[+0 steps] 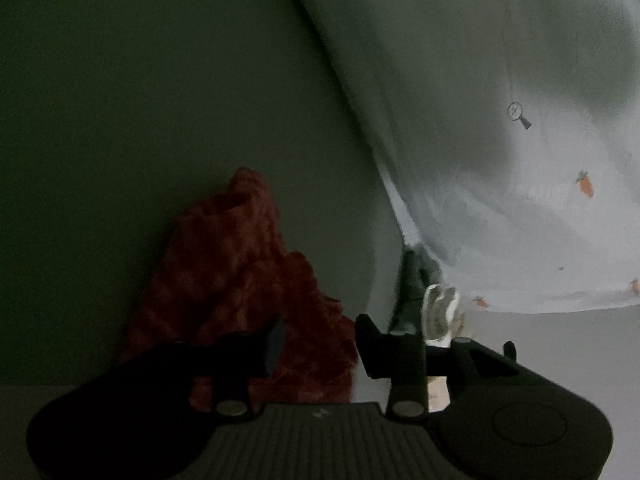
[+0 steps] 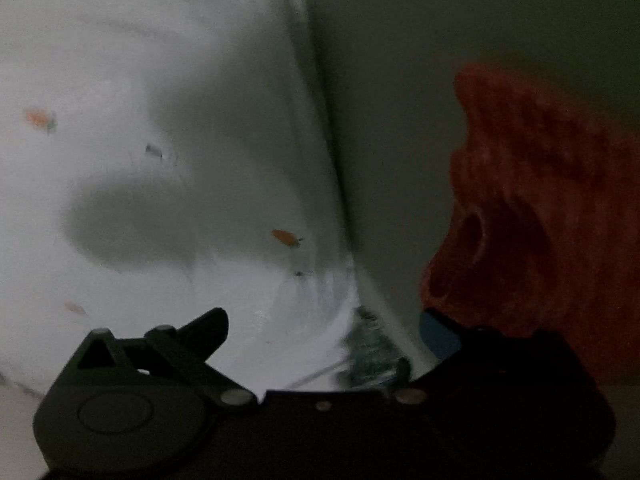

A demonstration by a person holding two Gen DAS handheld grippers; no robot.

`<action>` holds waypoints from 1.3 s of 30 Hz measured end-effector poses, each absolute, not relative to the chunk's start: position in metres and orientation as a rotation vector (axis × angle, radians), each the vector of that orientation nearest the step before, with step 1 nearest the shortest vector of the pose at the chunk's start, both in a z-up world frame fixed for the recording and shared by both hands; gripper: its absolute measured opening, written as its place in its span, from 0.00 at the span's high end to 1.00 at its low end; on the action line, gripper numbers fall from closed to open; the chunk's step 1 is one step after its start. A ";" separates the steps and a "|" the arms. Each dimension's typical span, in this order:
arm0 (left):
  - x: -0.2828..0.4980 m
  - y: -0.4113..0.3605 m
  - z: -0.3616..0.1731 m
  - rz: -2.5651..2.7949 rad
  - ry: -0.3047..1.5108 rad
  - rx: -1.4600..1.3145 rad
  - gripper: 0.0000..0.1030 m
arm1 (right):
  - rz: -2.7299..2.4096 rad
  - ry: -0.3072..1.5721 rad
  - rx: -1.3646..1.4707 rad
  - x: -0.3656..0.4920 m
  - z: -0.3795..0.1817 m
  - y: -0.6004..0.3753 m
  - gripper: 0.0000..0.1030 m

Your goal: Fold clothes

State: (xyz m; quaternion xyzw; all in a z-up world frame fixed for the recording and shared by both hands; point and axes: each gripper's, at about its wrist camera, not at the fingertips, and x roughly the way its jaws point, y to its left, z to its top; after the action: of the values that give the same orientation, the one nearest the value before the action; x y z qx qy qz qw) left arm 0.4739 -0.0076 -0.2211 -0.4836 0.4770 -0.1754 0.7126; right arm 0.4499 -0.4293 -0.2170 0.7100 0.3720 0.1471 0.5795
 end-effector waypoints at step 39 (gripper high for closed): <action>0.508 -0.049 -0.200 -0.315 0.848 -0.511 0.44 | 0.012 0.950 0.107 0.443 -0.180 -0.364 0.37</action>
State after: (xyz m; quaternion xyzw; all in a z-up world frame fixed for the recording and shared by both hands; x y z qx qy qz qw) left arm 0.5081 -0.0486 -0.2004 -0.2441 0.4054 -0.1505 0.8680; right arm 0.4430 -0.3644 -0.1798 0.0513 0.4571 0.0057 0.8879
